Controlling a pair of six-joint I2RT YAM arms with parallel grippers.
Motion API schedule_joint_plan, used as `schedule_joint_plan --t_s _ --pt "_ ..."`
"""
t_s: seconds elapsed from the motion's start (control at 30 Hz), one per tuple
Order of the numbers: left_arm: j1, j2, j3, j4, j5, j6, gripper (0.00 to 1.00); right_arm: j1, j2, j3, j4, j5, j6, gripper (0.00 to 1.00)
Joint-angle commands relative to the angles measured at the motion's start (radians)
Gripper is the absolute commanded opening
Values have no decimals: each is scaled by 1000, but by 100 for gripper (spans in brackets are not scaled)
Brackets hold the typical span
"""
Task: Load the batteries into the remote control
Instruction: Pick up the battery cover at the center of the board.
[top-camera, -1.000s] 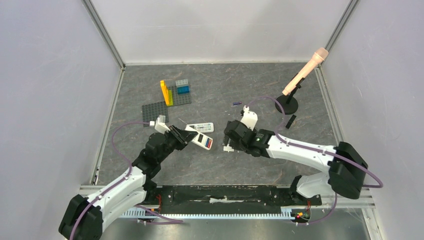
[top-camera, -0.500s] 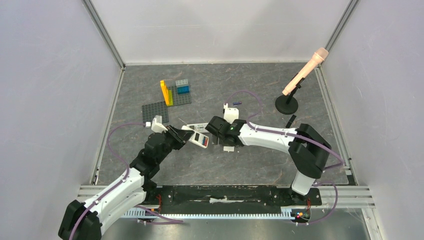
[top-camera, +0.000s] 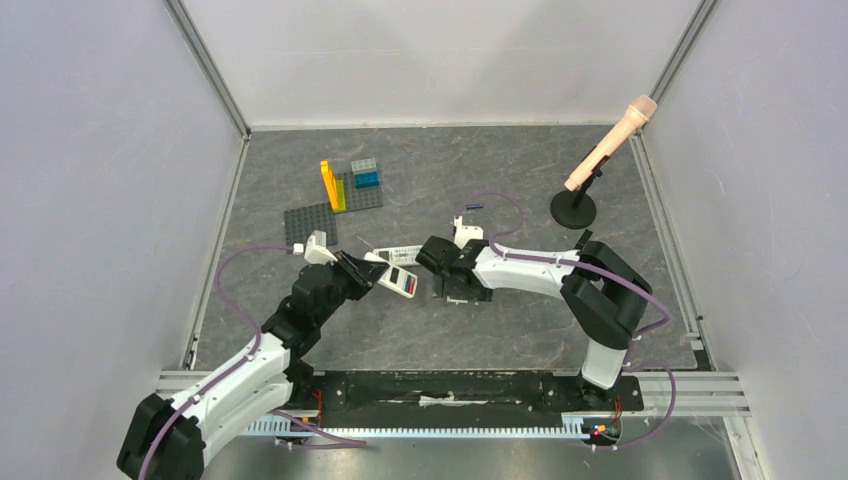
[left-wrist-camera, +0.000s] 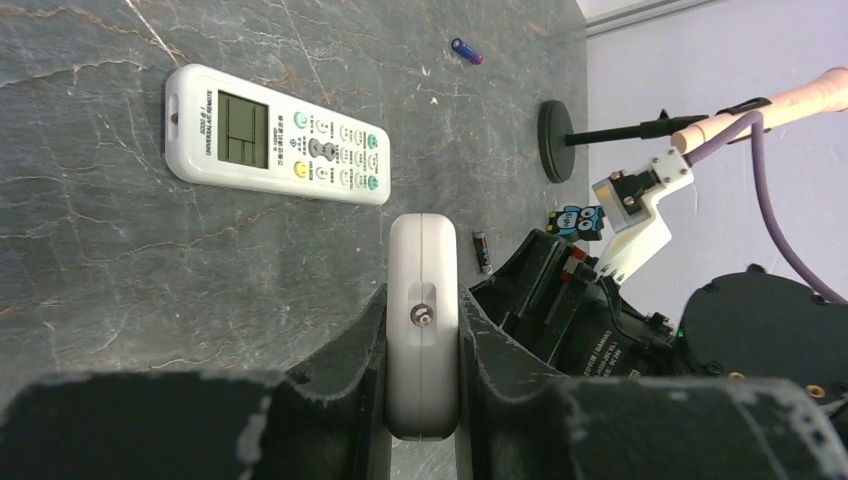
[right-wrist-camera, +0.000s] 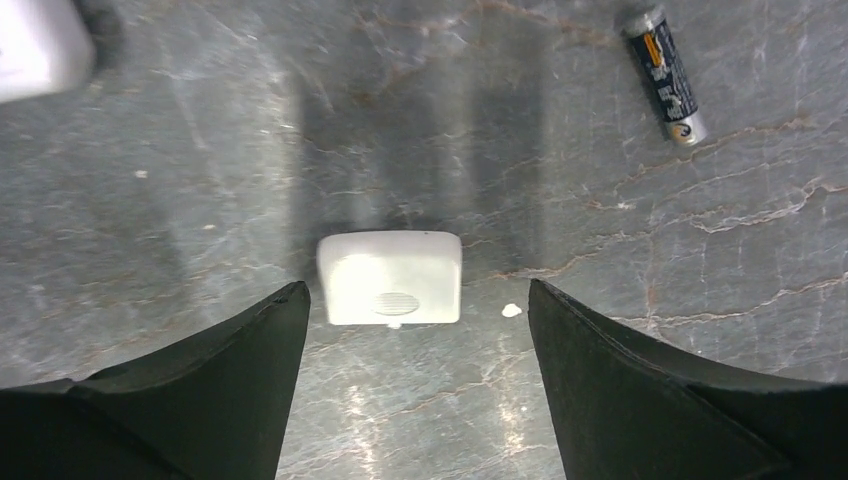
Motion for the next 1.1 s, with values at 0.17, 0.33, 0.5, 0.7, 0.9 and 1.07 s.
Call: schedule_joint_plan --t_s 0.17,0.33,0.5,0.7,0.9,1.07 --pt "-3 58 14 143 31 4 2 -45 -25 -78 98 -76 22 77" --pt "-4 58 16 152 31 10 2 -56 -16 -82 113 -88 25 73" --pt "-3 57 13 153 30 10 2 -60 -17 -82 121 -92 38 58" --pt "-4 58 6 173 40 16 2 -59 -56 -90 137 -88 102 47" --pt "-4 34 -21 249 42 33 2 -60 -192 -133 195 -133 264 47" --pt "-4 -1 -36 291 31 67 2 -60 -320 -144 222 -150 399 48"
